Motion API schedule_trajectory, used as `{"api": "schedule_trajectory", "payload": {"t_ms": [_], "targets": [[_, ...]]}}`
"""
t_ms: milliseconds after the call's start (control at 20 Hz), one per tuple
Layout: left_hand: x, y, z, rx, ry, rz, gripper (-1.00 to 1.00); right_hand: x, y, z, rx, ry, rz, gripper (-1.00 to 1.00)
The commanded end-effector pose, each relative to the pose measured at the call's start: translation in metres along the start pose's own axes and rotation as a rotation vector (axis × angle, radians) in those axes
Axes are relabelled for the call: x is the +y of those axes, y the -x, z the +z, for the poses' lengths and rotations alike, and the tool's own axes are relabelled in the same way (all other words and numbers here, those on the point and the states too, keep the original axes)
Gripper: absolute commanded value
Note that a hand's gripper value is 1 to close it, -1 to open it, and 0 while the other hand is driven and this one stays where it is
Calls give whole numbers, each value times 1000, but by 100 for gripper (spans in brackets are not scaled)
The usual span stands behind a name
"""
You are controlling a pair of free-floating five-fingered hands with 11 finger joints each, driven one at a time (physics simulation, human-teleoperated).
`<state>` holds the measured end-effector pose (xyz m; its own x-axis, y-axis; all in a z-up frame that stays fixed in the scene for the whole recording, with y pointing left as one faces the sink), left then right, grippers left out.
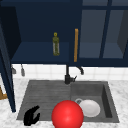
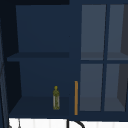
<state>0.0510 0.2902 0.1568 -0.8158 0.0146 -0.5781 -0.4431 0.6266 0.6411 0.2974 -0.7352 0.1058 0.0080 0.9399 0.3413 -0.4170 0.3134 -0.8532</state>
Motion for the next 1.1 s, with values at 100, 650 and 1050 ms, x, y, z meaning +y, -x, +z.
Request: {"api": "schedule_trajectory", "payload": {"t_ms": [100,650,1050], "targets": [[0,0,0,0,0,0,0,10,40,-33,-78,-72,-66,100],[0,0,0,0,0,0,0,-23,29,-12,-75,-163,-229,-100],[0,0,0,0,0,0,0,-53,-3,22,3,-275,-150,-100]]}}
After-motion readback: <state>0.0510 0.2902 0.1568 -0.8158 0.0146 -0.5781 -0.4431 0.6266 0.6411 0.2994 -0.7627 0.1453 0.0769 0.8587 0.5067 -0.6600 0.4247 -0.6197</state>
